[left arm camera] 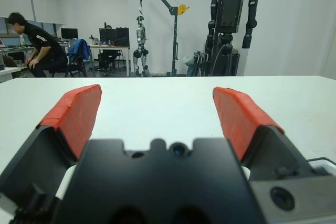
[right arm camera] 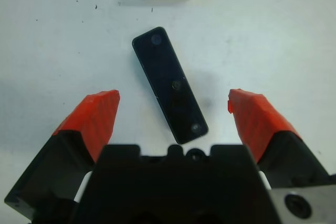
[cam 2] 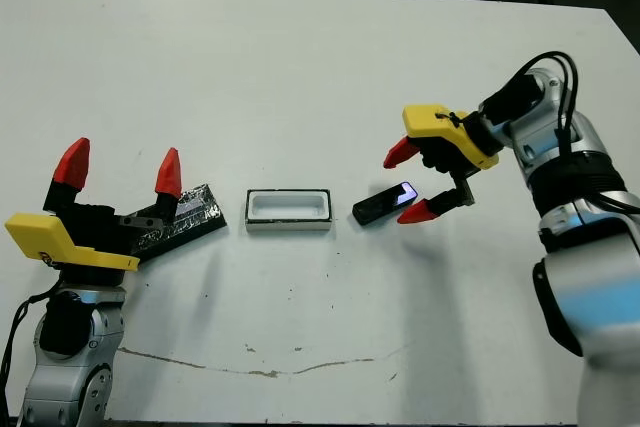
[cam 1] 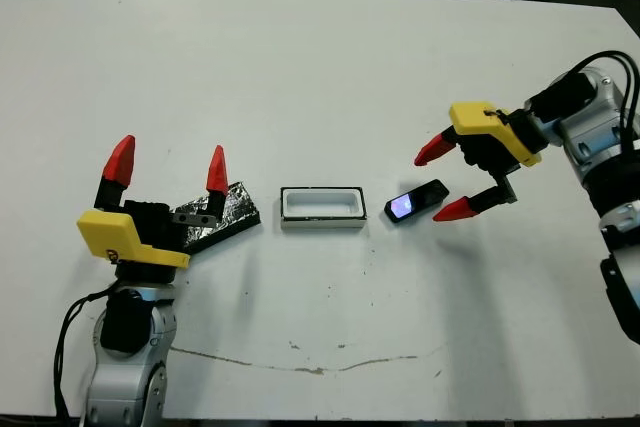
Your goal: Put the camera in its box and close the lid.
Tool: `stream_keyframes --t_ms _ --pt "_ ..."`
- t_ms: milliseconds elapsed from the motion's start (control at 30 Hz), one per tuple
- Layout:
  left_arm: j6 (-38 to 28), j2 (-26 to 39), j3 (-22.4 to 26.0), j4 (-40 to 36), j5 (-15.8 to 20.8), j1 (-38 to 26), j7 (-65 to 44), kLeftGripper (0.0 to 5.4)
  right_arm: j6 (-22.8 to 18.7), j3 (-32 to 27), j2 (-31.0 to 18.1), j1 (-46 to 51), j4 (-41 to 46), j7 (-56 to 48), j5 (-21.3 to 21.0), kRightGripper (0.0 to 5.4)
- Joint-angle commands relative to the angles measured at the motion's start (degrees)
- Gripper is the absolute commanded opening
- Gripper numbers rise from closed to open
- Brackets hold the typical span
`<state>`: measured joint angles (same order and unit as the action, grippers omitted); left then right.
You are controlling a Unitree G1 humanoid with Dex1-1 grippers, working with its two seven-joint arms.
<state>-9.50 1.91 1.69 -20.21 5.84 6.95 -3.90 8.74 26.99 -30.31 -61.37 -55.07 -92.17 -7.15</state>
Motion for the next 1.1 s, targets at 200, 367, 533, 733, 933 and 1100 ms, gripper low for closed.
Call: stream_keyframes --t_ms 200,367,533,733,933,1100 --pt "1.0 0.2 -0.1 -0.4 -0.8 0.6 0.1 5.4 0.5 -1.0 1.1 0.5 -1.1 0.6 -2.7 5.39" --pt "0.9 0.2 -0.2 -0.2 -0.8 0.4 0.0 5.4 1.2 -1.5 1.5 1.2 -0.9 0.5 -3.2 5.39" --pt "1.0 0.3 -0.3 -0.4 -0.7 0.4 -0.2 5.4 1.6 -2.4 0.8 2.6 1.8 1.4 -3.0 5.07" --pt "1.2 0.1 -0.3 -0.5 -0.5 0.6 0.0 5.4 -0.7 -3.8 -0.5 5.9 8.0 4.6 -3.2 4.21" --pt "1.5 0.1 -0.2 -1.1 -0.9 0.7 0.3 5.4 -6.6 -3.4 -2.1 8.6 15.7 6.2 -5.0 3.31" --pt "0.9 0.1 0.0 -0.9 -0.6 0.8 0.1 5.4 -3.4 -3.1 -3.1 9.8 18.5 5.6 -4.7 2.53"
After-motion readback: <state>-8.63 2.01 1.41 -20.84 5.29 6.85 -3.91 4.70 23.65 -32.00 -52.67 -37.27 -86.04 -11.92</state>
